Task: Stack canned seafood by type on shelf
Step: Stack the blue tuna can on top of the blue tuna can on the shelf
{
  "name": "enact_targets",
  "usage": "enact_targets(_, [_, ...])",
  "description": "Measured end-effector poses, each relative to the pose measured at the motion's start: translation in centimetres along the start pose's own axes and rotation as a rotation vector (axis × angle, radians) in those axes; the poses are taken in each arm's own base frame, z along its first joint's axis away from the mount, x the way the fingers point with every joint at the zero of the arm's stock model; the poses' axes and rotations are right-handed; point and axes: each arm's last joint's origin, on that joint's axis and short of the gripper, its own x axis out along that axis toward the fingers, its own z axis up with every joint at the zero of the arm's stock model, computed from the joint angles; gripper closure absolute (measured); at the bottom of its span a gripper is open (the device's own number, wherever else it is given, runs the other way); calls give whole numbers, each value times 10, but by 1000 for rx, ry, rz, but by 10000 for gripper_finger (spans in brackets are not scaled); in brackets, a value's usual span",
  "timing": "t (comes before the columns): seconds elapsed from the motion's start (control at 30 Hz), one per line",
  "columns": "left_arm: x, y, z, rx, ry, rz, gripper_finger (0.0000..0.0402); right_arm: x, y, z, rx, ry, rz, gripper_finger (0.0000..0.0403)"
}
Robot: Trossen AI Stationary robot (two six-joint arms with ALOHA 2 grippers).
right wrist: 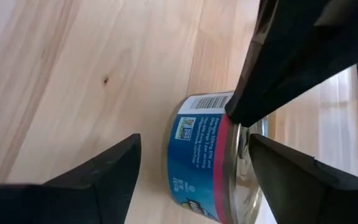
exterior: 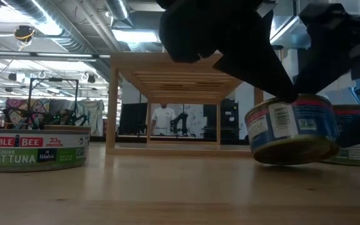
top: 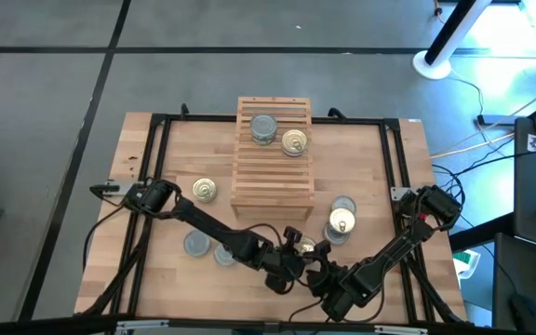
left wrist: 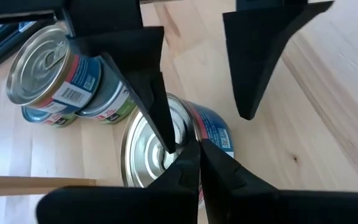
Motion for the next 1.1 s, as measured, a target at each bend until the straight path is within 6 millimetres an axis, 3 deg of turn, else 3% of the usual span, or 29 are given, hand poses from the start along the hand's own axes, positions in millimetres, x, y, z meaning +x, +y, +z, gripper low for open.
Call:
enact_targets(0.53, [2, 8, -1, -67, 4, 11, 401, 0, -4, -6, 98, 30, -70, 107])
enact_targets(0.8, [2, 8, -1, -87, 6, 9, 401, 20, 12, -16, 27, 68, -130, 107])
enact_targets(1.1, [2, 9, 0, -95, 1, 13, 401, 23, 9, -16, 20, 32, -224, 107])
